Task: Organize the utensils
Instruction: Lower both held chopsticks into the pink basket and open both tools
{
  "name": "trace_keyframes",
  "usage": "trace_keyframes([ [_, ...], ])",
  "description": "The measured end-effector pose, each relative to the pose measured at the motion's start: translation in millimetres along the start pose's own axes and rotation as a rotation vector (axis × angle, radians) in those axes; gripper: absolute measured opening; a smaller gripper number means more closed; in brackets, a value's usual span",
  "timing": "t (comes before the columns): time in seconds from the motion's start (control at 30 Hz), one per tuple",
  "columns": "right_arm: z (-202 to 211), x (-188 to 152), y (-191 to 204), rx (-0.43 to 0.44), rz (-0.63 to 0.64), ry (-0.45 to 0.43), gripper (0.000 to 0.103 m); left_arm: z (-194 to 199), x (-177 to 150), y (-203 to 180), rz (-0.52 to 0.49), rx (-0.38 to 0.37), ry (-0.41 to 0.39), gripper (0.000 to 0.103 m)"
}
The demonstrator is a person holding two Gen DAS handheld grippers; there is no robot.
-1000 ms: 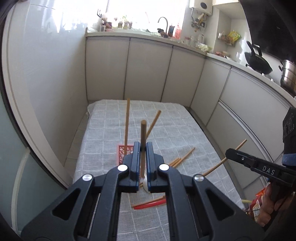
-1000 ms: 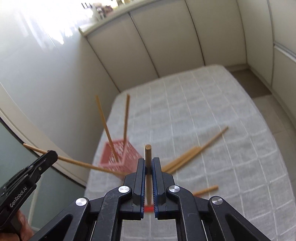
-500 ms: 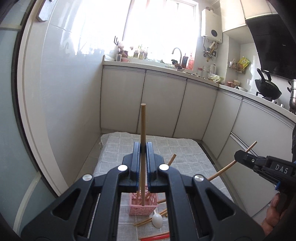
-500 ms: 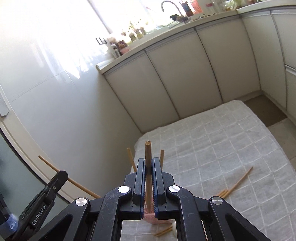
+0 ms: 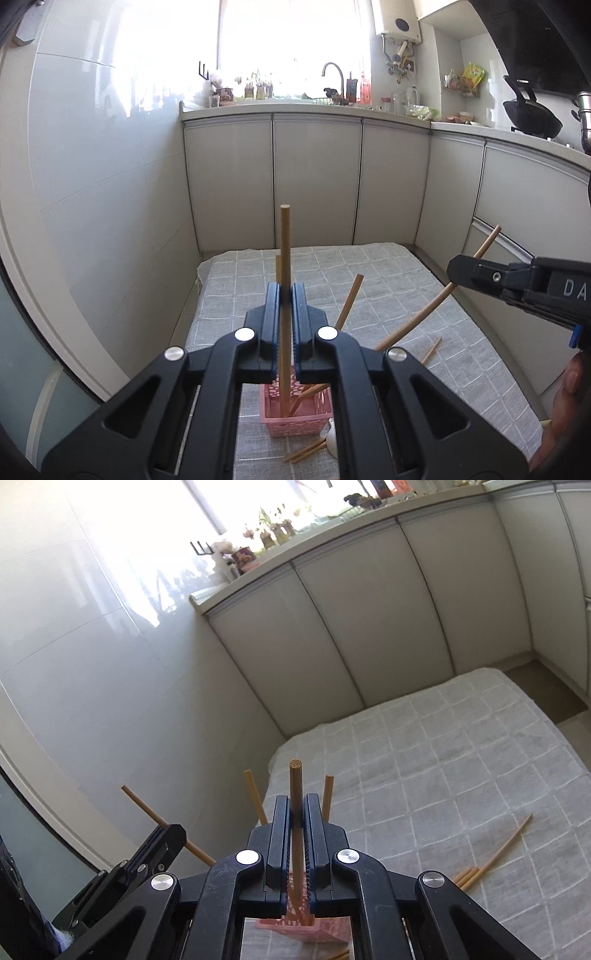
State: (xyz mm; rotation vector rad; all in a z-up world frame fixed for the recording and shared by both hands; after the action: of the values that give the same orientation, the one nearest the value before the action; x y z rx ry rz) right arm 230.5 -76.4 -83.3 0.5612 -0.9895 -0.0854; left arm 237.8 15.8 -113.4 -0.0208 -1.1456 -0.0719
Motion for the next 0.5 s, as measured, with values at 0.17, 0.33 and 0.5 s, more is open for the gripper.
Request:
trace_keyframes([
  [0.17, -18.6, -11.2, -4.5, -0.025, 0.016, 0.045, 0.006, -8.1, -9.3, -4.4, -0.022, -0.007, 0.052, 0.007],
  [0.33, -28.4, -18.0, -11.0, -0.012, -0.005, 0.073, 0.007, -11.0, -13.2, -3.1, 0.012, -0.040, 0.094, 0.006],
  [0.5, -31.2, -20.0, -14.0, 0.072, -0.067, 0.103, 0.016, -9.2, -11.5, -5.6, 0.023, -0.062, 0.110, 0.024],
])
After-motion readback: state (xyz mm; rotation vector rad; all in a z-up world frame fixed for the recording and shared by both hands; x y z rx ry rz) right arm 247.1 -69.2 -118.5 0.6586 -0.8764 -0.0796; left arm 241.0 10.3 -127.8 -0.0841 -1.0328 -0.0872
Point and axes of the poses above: each gripper's, at about its wrist camera, not at the fingertips, and z roughly against the way its jaws point, y to its left, x to its top, the point moved 4 cm from there along -z, roughly the way its jaws point, and after that the axes turned 2 degrees about x, right-handed, at the moved point
